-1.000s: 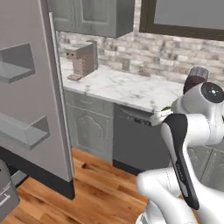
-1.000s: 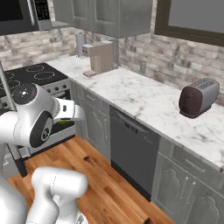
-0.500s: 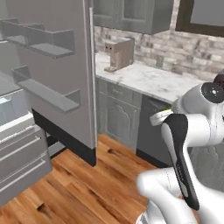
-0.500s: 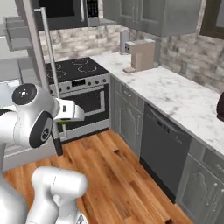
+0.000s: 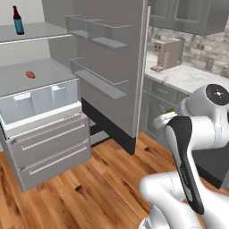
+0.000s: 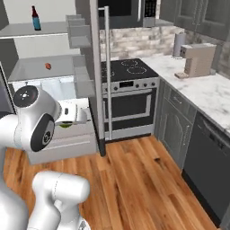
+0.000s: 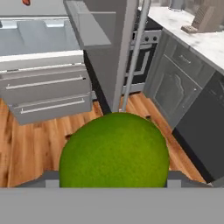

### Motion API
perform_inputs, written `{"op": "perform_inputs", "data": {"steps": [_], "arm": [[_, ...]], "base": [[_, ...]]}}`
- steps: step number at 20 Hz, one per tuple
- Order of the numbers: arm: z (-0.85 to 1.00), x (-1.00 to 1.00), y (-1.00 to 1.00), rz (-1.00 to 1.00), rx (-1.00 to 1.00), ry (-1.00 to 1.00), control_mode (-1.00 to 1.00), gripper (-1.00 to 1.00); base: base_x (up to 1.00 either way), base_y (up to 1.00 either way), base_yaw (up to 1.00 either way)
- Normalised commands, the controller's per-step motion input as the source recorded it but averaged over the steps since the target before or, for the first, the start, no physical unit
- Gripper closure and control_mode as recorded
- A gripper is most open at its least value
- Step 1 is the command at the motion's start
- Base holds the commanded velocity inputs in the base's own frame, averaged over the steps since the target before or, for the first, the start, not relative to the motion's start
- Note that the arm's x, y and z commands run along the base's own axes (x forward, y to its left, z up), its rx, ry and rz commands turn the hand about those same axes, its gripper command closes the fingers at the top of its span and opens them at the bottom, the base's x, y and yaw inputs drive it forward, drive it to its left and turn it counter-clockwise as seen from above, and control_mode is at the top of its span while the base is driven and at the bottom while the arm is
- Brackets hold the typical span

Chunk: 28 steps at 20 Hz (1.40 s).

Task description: Place the beer on the top shelf of the fridge to keep it out of children's reach, and place the sweet potato and lime on lower shelves for easy access.

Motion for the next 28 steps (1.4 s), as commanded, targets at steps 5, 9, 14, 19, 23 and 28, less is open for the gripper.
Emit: {"op": "perform_inputs", "data": {"steps": [5,9,14,19,23,28], "arm": [[0.0,0.0,0.0,0.0,0.0,0.0,1.0,1.0],[0.0,0.0,0.0,0.0,0.0,0.0,1.0,1.0],[0.0,0.0,0.0,0.0,0.0,0.0,1.0,1.0],[0.0,0.0,0.0,0.0,0.0,0.0,1.0,1.0],[0.0,0.0,0.0,0.0,0.0,0.0,1.0,1.0],[0.0,0.0,0.0,0.0,0.0,0.0,1.0,1.0]], "base": [[0.0,0.73,0.35],[0.03,0.68,0.31],[0.58,0.28,0.26],[0.98,0.0,0.16],[1.0,0.0,0.15],[1.0,0.0,0.15]]}}
